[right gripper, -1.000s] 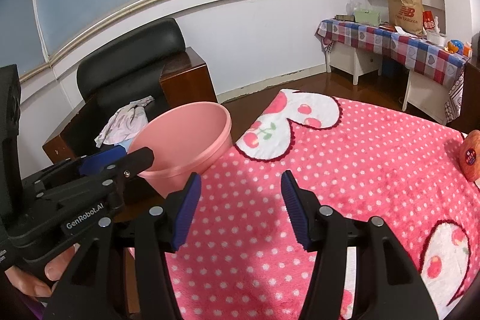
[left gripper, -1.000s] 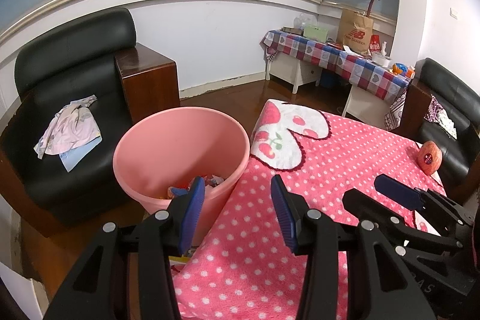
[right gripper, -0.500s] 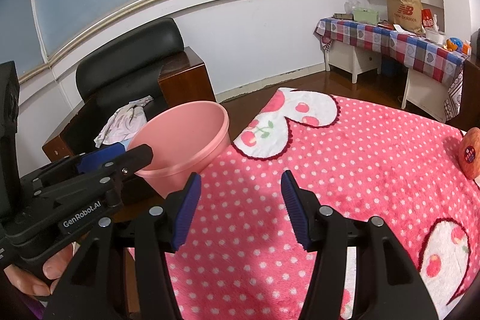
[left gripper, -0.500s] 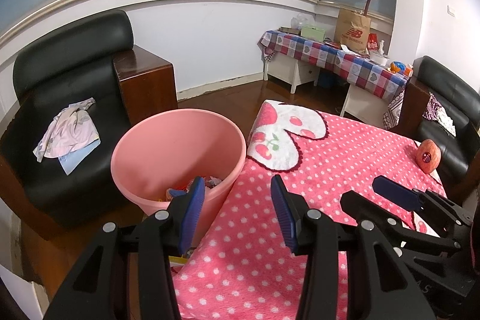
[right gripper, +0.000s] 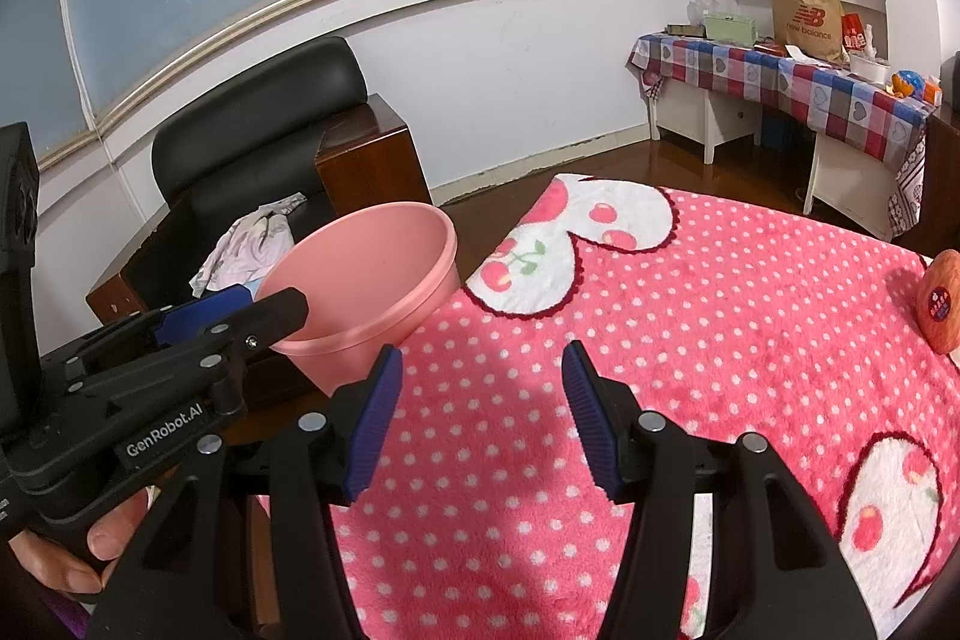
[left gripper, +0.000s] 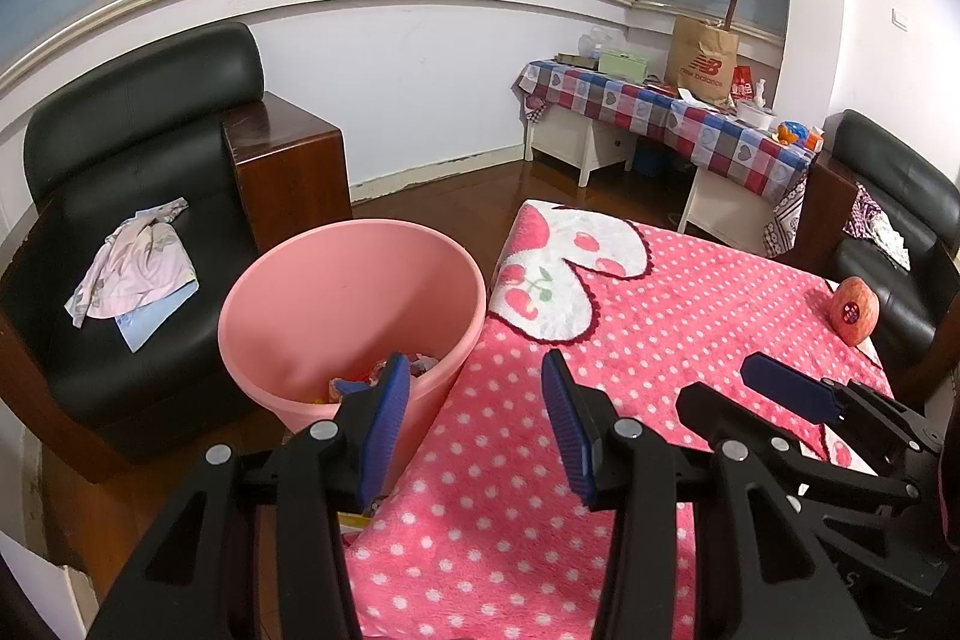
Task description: Collect trash
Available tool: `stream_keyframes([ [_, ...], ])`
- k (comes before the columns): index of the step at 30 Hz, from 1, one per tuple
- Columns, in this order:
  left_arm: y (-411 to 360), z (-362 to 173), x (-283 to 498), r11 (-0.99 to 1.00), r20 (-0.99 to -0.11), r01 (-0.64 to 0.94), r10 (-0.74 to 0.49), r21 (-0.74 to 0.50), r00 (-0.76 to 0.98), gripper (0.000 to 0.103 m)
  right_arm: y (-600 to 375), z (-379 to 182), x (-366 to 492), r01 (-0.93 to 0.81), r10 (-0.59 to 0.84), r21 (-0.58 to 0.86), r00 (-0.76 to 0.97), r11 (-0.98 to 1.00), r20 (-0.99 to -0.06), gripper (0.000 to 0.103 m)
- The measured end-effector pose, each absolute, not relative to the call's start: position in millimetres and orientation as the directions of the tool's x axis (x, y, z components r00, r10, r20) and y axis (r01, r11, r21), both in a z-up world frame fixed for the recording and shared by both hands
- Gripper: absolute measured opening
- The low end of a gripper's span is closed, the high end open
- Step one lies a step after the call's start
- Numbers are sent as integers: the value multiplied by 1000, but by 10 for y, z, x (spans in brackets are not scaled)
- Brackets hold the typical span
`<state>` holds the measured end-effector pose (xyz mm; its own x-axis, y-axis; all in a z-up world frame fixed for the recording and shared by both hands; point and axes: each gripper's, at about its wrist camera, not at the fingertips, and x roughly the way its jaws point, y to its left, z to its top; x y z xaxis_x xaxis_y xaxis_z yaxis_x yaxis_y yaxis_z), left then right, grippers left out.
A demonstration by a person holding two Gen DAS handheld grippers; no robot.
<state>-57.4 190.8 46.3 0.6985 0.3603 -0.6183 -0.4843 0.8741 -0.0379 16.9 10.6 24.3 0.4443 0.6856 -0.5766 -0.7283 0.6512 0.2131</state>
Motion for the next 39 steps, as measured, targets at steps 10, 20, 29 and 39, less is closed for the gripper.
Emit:
stream_keyframes([
  [10,1882,474,-563,875,-620,-483,359,-36,698,46,83,240,201,-723,683,219,444,656,-580,56],
  [20,1875,477,-561,875,-619,-483,360,-36,698,46,80,236,203,-723,682,218,443,656,-581,56],
  [29,1863,476,-553,875,-620,-483,359,-36,697,46,93,227,209,-721,681,220,443,657,-583,56],
  [39,1834,481,-553,877,-622,-479,356,-34,697,46,92,172,225,-716,681,231,437,659,-588,56],
])
